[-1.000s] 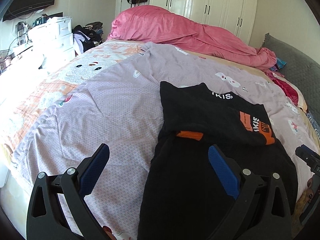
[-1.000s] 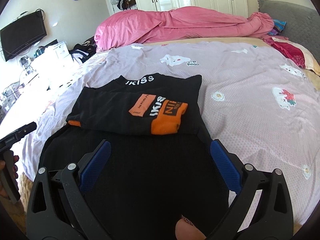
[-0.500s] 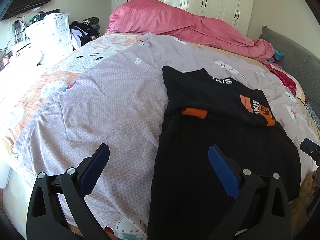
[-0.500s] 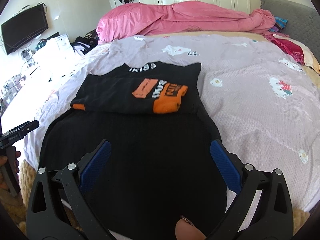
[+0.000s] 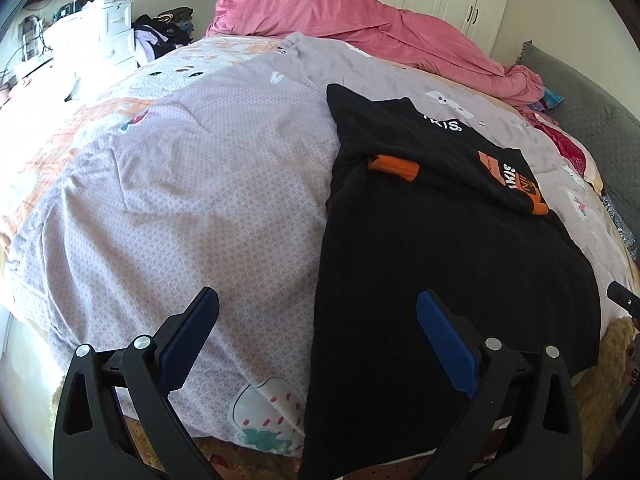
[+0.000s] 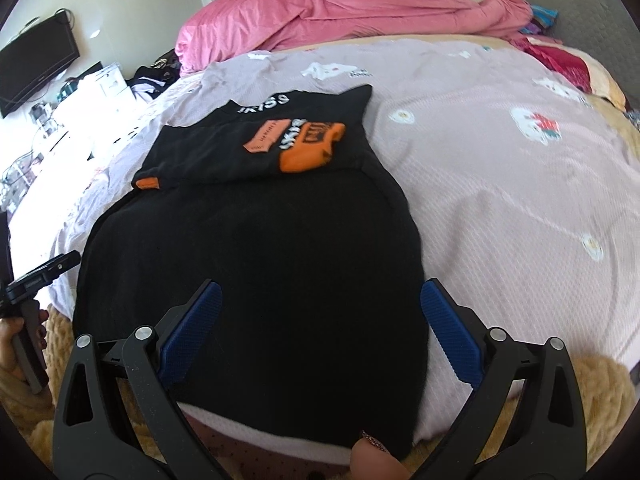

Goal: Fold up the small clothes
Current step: 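Close both tools on the hem of the black shirt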

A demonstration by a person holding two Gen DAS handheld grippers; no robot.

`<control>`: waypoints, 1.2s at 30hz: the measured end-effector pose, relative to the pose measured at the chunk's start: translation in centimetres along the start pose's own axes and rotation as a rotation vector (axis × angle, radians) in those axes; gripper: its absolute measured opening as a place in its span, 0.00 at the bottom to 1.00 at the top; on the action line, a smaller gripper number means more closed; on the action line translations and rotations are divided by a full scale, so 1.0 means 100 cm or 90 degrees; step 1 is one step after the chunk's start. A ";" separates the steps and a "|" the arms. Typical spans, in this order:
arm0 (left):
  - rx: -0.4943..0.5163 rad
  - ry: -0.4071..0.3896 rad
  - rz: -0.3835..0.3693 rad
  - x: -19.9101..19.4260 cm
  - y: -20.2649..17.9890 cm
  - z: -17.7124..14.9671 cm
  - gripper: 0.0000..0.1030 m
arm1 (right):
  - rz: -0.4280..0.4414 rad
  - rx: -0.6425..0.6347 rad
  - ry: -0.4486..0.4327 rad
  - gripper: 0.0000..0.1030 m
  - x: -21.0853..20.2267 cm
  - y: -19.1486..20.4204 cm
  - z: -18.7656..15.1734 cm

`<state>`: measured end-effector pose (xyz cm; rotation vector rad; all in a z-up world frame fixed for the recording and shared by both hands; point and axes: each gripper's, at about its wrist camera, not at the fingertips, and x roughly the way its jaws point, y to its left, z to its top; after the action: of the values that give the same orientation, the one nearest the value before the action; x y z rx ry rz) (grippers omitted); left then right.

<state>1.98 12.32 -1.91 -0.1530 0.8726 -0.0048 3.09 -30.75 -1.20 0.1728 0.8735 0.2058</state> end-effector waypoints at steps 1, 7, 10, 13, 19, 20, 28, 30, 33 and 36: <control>-0.001 0.001 -0.002 -0.001 0.002 -0.002 0.96 | -0.002 0.005 0.003 0.91 -0.001 -0.003 -0.002; -0.004 0.014 -0.016 -0.002 0.007 -0.013 0.96 | -0.007 0.031 0.026 0.91 -0.003 -0.017 -0.018; -0.017 0.023 -0.037 0.000 0.010 -0.018 0.96 | 0.001 0.042 0.036 0.91 -0.003 -0.023 -0.024; -0.020 0.030 -0.046 0.001 0.010 -0.024 0.96 | 0.009 0.052 0.048 0.91 -0.001 -0.027 -0.028; -0.018 0.047 -0.067 0.000 0.007 -0.035 0.96 | 0.036 0.077 0.071 0.91 0.009 -0.034 -0.034; -0.018 0.050 -0.071 0.000 0.007 -0.037 0.96 | 0.039 0.078 0.073 0.91 0.010 -0.034 -0.035; -0.027 0.068 -0.085 0.001 0.007 -0.049 0.95 | 0.059 0.066 0.070 0.69 0.012 -0.029 -0.038; -0.027 0.073 -0.097 0.002 0.005 -0.051 0.95 | 0.073 0.065 0.068 0.47 0.010 -0.028 -0.037; -0.026 0.073 -0.100 0.002 0.003 -0.051 0.92 | 0.054 0.051 0.058 0.26 0.005 -0.028 -0.037; -0.036 0.075 -0.116 0.001 0.001 -0.052 0.72 | 0.050 0.057 0.046 0.11 -0.001 -0.035 -0.035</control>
<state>-1.97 11.69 -5.27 -0.2864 0.9744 -0.1603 0.75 -33.89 -4.16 0.2855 0.9493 0.2481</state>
